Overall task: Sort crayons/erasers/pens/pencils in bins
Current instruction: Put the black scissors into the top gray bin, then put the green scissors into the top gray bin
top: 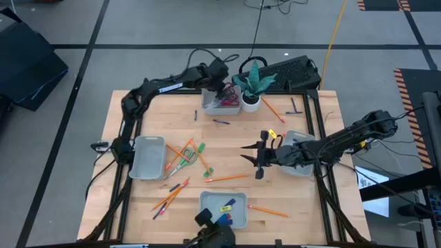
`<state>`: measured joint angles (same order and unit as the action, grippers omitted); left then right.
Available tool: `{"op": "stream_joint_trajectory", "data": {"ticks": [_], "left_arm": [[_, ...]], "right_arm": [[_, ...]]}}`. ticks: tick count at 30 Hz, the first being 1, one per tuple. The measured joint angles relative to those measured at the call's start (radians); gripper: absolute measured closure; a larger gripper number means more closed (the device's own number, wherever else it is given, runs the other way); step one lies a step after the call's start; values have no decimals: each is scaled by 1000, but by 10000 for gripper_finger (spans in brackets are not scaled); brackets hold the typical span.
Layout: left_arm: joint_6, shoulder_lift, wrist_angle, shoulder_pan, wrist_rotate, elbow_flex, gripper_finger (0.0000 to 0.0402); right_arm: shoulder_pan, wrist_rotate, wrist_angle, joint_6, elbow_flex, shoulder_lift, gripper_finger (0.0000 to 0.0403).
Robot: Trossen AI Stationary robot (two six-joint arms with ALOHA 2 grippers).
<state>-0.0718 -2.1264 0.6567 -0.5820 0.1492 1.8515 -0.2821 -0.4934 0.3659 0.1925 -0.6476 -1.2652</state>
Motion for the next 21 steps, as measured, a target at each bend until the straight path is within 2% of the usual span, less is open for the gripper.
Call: {"op": "stream_joint_trajectory", "data": {"ticks": [9, 14, 18, 21], "left_arm": [[16, -17, -8, 26, 16, -10, 319], [46, 0, -30, 64, 17, -10, 280], [47, 88, 38, 115, 15, -11, 262], [6, 189, 105, 199, 20, -36, 260]], "right_arm": [[9, -2, -3, 0, 0, 0, 277], [18, -4, -8, -22, 0, 0, 255], [25, -3, -19, 19, 0, 0, 236], [25, -2, -26, 39, 0, 0, 232]]}}
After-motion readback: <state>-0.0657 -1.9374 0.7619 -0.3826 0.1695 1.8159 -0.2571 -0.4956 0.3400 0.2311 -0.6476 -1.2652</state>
